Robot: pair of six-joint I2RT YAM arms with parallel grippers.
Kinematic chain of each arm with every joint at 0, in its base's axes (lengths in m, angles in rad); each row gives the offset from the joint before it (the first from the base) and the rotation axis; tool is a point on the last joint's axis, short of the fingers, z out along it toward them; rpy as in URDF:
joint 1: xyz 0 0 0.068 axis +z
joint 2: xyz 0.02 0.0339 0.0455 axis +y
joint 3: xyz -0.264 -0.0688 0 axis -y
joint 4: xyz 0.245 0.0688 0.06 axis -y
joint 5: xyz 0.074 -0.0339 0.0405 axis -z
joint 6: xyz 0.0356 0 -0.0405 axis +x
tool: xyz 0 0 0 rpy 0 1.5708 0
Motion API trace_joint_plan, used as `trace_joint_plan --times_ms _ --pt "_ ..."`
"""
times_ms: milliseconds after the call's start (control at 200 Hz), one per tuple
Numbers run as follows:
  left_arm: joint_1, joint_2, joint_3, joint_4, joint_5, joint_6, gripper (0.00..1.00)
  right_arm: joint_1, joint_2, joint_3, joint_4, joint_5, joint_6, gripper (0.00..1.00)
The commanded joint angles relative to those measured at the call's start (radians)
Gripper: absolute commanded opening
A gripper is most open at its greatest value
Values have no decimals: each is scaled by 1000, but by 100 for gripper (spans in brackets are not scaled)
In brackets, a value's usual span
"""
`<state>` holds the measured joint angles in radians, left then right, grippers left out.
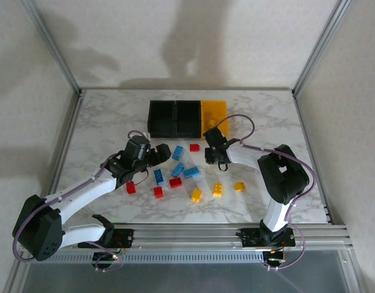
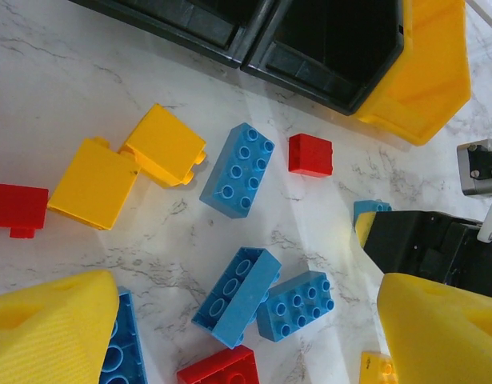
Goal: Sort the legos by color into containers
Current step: Pick up the lego from the center of the table, then place the lego in the container.
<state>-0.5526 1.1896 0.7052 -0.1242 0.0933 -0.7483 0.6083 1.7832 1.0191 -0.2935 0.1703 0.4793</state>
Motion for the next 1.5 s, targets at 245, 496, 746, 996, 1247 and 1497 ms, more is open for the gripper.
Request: trace_joint_plan --times_ms 245,496,746,996,1247,1497 --pt "8 8 23 12 -1 16 84 -2 -54 171 -126 16 -37 28" --pt "29 -14 28 4 -1 12 84 8 44 382 -152 -37 -60 28" --pt "64 -64 -4 -10 6 7 84 11 146 540 -171 -74 -67 28" --pt "81 -79 -13 -12 17 3 84 14 243 675 -190 -109 -64 29" --pt "83 -93 -24 -14 20 -2 84 15 339 798 -223 -132 -63 29" --pt "85 -107 -34 -22 16 -2 84 15 421 894 -251 -138 -57 29"
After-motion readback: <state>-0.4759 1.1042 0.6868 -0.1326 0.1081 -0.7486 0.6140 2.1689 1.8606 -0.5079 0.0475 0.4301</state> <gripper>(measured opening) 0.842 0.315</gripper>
